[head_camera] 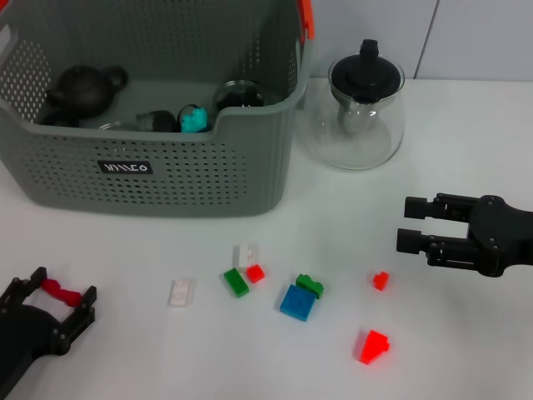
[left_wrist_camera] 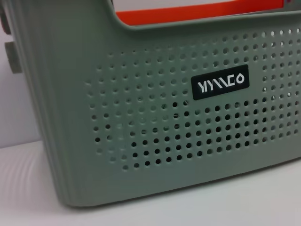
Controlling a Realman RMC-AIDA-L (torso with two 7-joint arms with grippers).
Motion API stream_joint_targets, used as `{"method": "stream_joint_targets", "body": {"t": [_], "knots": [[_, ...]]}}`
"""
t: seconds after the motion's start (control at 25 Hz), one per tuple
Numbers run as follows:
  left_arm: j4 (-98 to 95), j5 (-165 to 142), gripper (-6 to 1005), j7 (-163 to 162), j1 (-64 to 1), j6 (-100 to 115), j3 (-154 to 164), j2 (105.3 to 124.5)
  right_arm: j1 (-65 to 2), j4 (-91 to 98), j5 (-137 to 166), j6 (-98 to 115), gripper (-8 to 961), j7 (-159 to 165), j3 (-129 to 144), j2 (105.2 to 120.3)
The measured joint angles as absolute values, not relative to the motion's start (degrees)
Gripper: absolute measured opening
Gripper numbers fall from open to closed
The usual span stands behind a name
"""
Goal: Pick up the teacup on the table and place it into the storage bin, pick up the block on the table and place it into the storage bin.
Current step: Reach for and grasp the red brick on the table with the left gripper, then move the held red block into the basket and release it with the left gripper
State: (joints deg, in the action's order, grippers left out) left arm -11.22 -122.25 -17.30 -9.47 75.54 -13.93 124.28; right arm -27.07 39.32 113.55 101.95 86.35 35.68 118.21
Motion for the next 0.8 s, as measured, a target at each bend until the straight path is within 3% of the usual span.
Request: {"method": "stream_joint_targets", "body": {"t": [0.4,0.8], "knots": [[-13.6,-122.0,663,-19.8,-8.5,81.1,-14.5,124.20,-27.0,39.3,113.6,102.3,732,86.4,35.7,118.12],[-22.7,-122.0,634,-41.3,-9.6,99.3,-14.5,123.19,-27.0,39.3,113.4,102.3,732,86.4,35.7,118.05]]}}
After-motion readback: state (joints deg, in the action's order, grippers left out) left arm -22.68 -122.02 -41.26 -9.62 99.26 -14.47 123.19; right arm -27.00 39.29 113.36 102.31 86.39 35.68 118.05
